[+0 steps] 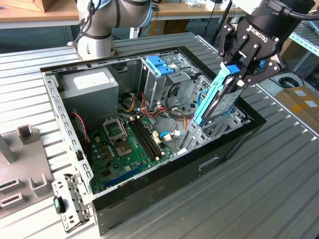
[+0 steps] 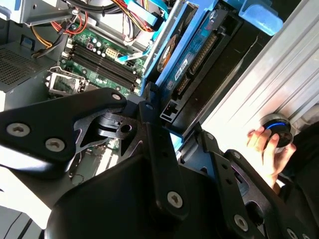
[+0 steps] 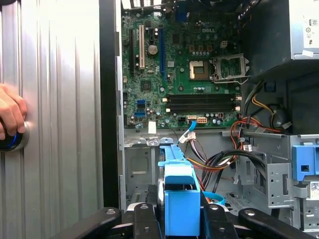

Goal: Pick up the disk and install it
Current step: 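Insert the disk into the insertion slot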

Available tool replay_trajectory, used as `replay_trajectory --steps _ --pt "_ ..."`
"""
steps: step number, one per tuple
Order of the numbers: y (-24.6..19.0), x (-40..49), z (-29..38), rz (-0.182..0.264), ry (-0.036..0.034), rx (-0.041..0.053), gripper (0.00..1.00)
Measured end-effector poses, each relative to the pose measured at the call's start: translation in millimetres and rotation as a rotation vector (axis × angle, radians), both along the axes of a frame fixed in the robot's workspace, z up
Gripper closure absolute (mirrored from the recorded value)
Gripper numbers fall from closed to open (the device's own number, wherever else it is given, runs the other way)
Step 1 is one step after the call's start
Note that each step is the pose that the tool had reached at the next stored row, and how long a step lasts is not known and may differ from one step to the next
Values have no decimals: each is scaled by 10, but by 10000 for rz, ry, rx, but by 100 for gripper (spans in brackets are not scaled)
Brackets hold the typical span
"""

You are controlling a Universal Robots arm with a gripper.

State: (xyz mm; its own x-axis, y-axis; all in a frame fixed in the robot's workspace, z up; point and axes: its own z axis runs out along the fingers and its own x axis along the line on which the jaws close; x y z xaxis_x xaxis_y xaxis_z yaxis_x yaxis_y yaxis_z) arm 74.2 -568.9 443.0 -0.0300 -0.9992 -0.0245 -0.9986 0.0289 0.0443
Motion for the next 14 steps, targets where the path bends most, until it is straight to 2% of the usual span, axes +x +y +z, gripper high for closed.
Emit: replay_trajectory --steps 2,14 --pt "0 0 -9 0 0 -36 63" --pt "0 0 -81 0 0 -53 63"
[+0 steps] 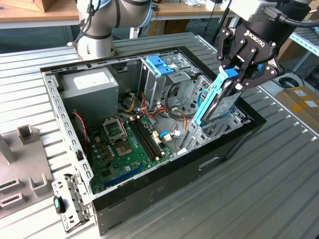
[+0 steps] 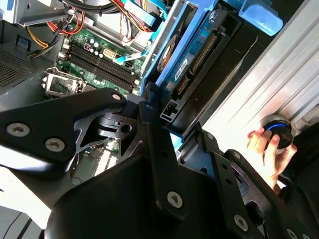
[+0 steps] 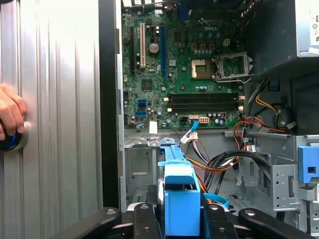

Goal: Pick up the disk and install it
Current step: 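Insert the disk into the insertion slot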

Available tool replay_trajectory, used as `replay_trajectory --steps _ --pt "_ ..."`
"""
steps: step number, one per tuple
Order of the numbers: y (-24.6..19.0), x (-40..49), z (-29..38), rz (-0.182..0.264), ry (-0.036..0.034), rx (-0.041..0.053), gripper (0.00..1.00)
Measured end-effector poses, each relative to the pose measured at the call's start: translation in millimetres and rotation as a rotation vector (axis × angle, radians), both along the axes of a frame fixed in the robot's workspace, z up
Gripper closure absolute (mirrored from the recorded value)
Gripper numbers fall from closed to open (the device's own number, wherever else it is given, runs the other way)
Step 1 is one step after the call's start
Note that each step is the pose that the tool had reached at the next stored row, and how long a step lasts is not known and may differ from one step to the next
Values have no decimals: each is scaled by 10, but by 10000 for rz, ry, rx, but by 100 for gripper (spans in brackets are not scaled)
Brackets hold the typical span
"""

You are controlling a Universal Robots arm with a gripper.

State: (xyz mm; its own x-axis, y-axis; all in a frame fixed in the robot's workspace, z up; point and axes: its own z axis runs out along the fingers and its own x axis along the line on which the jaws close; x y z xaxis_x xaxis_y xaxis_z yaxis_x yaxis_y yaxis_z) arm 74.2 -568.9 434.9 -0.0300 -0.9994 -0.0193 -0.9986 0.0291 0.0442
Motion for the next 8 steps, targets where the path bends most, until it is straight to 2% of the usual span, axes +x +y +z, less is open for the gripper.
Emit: replay_trajectory --steps 8 --pt "0 0 -15 0 0 0 63"
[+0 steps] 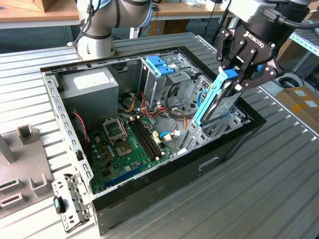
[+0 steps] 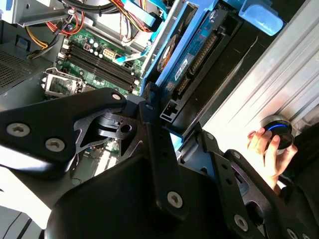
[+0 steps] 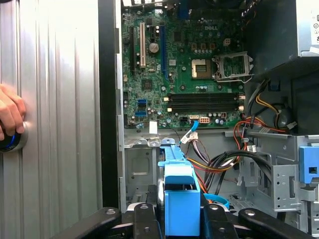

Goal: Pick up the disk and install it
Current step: 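Insert the disk into the insertion slot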

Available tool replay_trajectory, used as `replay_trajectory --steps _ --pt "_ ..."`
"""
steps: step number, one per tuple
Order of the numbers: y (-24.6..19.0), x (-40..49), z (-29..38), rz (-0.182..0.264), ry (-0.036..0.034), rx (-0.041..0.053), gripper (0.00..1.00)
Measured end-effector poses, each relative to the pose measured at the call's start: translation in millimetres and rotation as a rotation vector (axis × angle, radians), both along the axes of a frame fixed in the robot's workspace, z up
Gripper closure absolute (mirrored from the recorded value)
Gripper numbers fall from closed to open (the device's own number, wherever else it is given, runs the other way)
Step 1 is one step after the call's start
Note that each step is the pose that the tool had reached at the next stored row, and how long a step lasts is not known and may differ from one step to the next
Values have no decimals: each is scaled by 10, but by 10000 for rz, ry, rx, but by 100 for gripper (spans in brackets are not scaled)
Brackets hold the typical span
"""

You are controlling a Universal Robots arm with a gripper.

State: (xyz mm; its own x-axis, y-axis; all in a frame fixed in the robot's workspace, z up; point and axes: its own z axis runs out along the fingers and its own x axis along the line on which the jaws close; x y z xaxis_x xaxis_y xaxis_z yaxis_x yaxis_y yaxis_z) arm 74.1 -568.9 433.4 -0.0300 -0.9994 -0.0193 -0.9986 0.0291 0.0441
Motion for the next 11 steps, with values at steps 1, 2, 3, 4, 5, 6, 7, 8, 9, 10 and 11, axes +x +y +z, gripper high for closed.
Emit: replay_trajectory --steps 1,2,3,4,5,6,7,8,9,10,11 --pt "0 0 -2 0 0 0 63" --pt "0 0 -3 0 0 0 63" --pt "0 0 -5 1 0 -1 63" --pt "0 0 -6 0 0 0 63" --pt "0 0 -9 0 0 0 63" --pt "0 0 -11 0 0 0 63" --pt "0 0 -12 0 0 -1 63" --pt "0 0 -16 0 0 0 63" --pt "0 0 -19 0 0 -1 63" --pt "0 0 -20 0 0 -1 63" --pt "0 0 -22 0 0 -1 63"
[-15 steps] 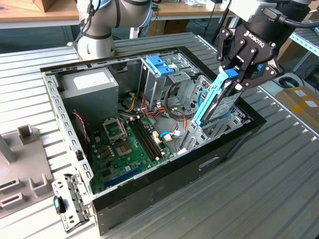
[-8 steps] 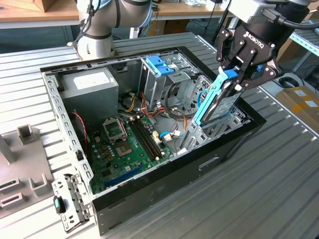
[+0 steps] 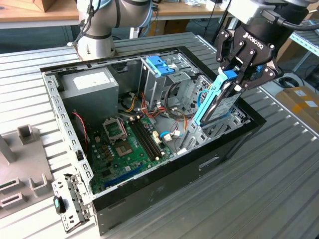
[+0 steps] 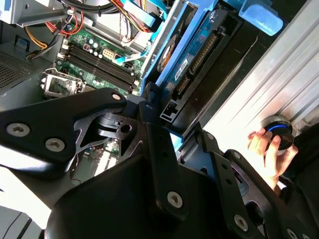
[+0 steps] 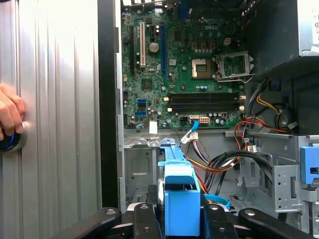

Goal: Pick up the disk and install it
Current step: 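Insert the disk into the insertion slot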

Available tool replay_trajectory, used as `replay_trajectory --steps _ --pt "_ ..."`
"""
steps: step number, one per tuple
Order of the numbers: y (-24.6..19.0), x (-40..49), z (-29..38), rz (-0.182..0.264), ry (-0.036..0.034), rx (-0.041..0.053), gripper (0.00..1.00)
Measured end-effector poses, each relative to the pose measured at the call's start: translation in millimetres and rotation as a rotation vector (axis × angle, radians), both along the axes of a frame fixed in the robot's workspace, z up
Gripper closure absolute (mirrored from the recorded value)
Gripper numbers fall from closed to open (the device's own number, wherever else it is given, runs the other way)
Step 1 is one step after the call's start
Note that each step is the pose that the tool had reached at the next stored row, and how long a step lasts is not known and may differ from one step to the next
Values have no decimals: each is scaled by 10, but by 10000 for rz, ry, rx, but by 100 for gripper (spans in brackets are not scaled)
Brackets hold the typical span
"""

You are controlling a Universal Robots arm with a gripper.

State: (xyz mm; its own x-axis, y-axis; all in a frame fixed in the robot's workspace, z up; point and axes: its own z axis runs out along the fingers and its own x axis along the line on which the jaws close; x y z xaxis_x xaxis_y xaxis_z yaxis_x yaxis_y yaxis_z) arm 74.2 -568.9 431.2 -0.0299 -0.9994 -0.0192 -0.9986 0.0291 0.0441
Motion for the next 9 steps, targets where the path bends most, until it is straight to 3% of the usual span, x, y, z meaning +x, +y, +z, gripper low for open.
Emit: replay_trajectory --steps 9 --pt "0 0 -40 0 0 -1 63"
